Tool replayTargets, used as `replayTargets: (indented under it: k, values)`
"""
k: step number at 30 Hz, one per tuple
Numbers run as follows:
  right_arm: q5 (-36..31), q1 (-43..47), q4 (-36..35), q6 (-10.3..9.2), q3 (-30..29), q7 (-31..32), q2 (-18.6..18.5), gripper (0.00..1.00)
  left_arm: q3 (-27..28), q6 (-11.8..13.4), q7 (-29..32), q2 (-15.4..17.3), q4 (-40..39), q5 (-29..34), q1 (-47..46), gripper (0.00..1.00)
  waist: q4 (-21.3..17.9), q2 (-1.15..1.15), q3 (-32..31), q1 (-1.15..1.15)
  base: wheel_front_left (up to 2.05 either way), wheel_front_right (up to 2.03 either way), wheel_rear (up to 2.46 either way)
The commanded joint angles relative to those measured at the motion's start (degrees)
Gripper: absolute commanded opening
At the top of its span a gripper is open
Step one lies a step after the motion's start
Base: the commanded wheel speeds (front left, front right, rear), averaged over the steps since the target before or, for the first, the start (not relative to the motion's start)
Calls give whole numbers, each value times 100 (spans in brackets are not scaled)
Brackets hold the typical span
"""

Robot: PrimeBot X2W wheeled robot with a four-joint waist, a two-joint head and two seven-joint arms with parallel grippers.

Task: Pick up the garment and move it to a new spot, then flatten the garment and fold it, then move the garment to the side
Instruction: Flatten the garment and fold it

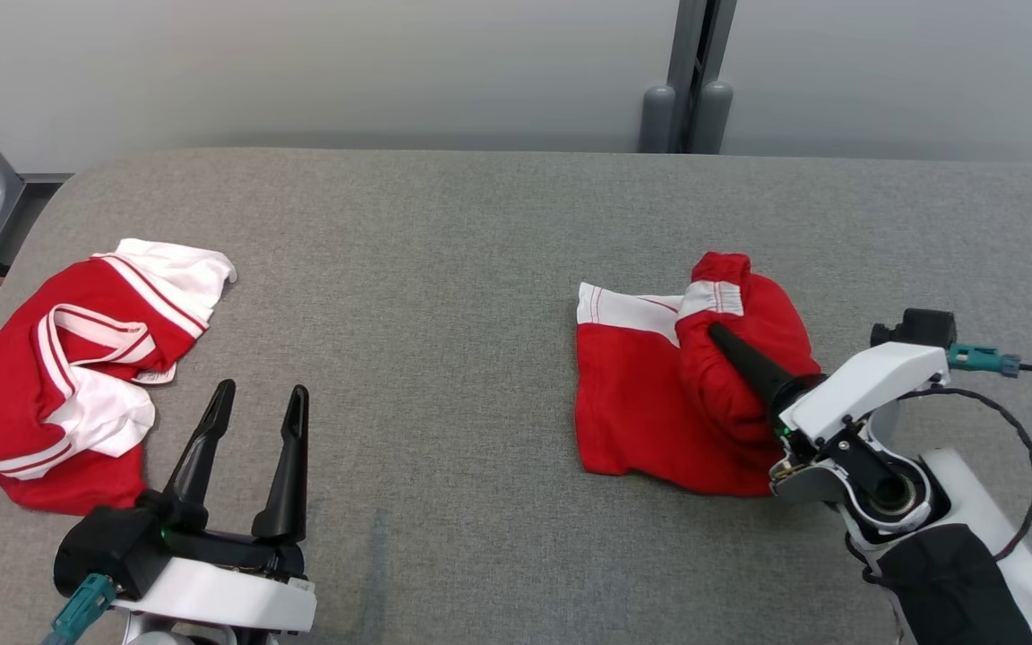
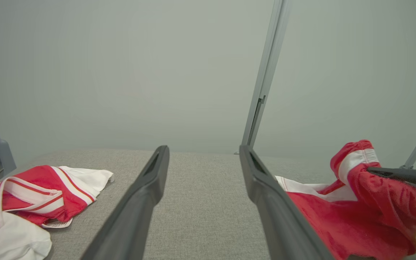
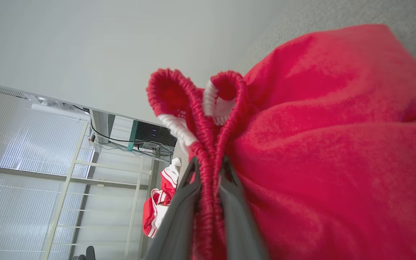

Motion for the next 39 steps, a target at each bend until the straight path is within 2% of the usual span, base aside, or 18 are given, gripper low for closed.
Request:
replayTargets:
  k: [1,6,12,13,14,15,20,24,29,33,39]
  values:
    - [73,-50,112,5,12,20,54,0,-24,-8,-28,10,3,-24,-83,100,61,0,33,0,0,0,0]
    - [83,-391,730,6,207,-194,262,0,-86,-8,-28,26,30,-59,-189,100,250,0,142,0,0,0,0]
    - [104,-710,1428,6,651,-363,306,0,-75,-9,-27,7,72,-45,-265,100,373,0,192,0,0,0,0]
    - [145,-749,1485,7,760,-389,307,13,-65,-9,-28,2,75,-42,-269,100,382,0,195,0,0,0,0]
    - [203,-785,1512,8,852,-427,309,83,-55,-9,-28,-4,77,-38,-267,100,385,0,197,0,0,0,0]
    - [257,-805,1503,8,937,-458,308,100,-43,-9,-28,-11,77,-34,-264,100,382,0,196,0,0,0,0]
    - [487,-819,1219,8,1302,-671,302,100,34,-9,-28,-43,77,-9,-191,100,228,0,121,0,0,0,0]
    - [413,-742,844,9,1445,-874,294,100,107,-9,-28,-39,52,12,-136,100,35,0,18,0,0,0,0]
    - [161,-568,161,9,1577,-1193,17,100,185,-9,-28,-32,7,49,-91,100,-164,0,-58,0,0,0,0]
    - [-292,-281,-473,8,1696,-1739,-447,100,296,-9,-27,-49,-73,69,-70,100,-338,0,-118,0,0,0,0]
    - [-1307,79,-1092,8,1663,-2786,-1172,100,479,-9,-28,-67,-163,107,-22,100,-535,0,-215,0,0,0,0]
